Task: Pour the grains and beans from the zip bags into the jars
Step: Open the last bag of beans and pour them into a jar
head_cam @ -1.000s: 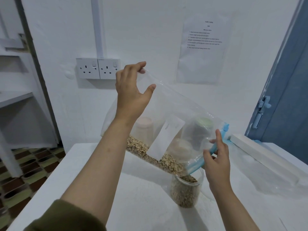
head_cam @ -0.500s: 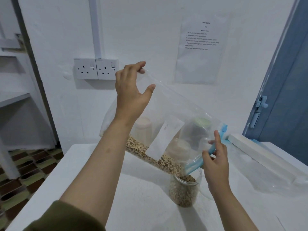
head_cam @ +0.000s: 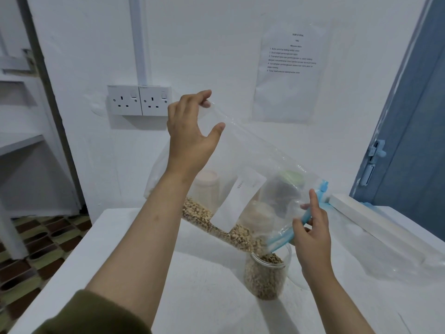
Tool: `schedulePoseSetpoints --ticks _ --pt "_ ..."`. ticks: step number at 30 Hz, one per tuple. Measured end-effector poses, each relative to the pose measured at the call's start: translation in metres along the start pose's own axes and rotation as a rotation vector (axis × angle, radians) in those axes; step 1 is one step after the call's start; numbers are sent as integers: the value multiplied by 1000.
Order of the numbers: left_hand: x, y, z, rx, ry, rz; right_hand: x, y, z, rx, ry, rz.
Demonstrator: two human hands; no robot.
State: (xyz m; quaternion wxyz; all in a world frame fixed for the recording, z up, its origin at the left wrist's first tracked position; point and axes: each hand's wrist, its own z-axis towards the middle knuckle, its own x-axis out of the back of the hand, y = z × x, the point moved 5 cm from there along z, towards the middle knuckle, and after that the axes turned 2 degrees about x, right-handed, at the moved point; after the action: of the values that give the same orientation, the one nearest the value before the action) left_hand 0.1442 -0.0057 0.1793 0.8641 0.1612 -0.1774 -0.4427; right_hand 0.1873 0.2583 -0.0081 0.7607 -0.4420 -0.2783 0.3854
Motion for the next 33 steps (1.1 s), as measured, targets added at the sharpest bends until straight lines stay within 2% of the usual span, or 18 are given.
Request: schedulePoseSetpoints --ticks 12,21,28,33 --pt "0 -1 0 4 0 -3 -1 1 1 12 -2 5" --pt "-1 2 -2 13 -9 -10 2 -4 -6 85 83 6" --pt "-1 3 -3 16 -13 -19 5 -5 -9 159 140 -68" --pt "0 2 -3 20 -10 -22 5 -4 -11 200 203 -234"
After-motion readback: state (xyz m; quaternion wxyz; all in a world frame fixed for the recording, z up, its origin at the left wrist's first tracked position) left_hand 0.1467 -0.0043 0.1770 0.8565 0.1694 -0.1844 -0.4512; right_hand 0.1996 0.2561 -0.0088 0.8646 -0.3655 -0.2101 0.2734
